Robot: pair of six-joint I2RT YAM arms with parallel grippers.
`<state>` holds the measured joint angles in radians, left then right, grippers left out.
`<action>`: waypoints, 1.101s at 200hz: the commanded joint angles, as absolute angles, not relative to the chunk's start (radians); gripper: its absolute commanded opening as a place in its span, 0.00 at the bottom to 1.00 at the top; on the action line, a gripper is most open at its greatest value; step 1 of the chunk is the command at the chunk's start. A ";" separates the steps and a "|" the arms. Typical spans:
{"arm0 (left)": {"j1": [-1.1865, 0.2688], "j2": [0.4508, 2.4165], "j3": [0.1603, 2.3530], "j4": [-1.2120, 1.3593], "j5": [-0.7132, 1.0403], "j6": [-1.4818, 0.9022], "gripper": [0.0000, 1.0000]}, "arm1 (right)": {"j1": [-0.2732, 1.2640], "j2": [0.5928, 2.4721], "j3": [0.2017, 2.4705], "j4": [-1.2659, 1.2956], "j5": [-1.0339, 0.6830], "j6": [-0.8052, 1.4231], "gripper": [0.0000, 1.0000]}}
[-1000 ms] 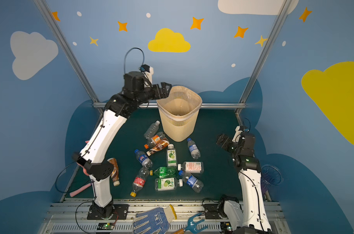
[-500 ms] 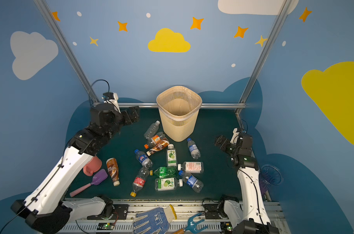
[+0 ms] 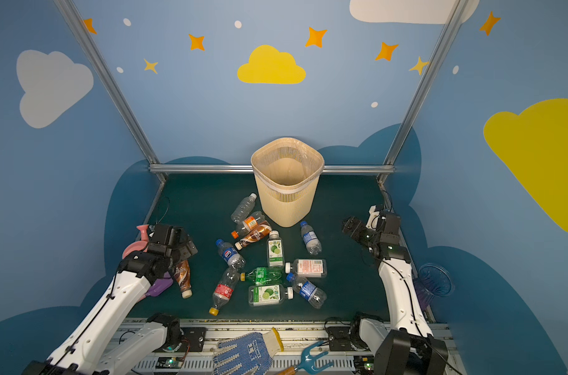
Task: Throw the plastic bottles in the bin
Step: 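Lower the left gripper onto the brown coffee bottle and grasp it, then lift the brown bottle with the left gripper over the bin and release it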
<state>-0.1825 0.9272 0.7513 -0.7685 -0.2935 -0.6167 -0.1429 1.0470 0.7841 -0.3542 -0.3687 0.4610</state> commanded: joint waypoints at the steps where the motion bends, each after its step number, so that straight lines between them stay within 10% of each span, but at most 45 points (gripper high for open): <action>1: -0.163 0.956 0.710 -0.735 -0.272 -0.664 1.00 | -0.147 1.043 0.774 -0.338 -0.378 0.461 0.97; 220: -0.063 1.274 0.652 -0.531 -0.049 -0.598 0.70 | -0.147 1.045 0.771 -0.359 -0.359 0.457 0.97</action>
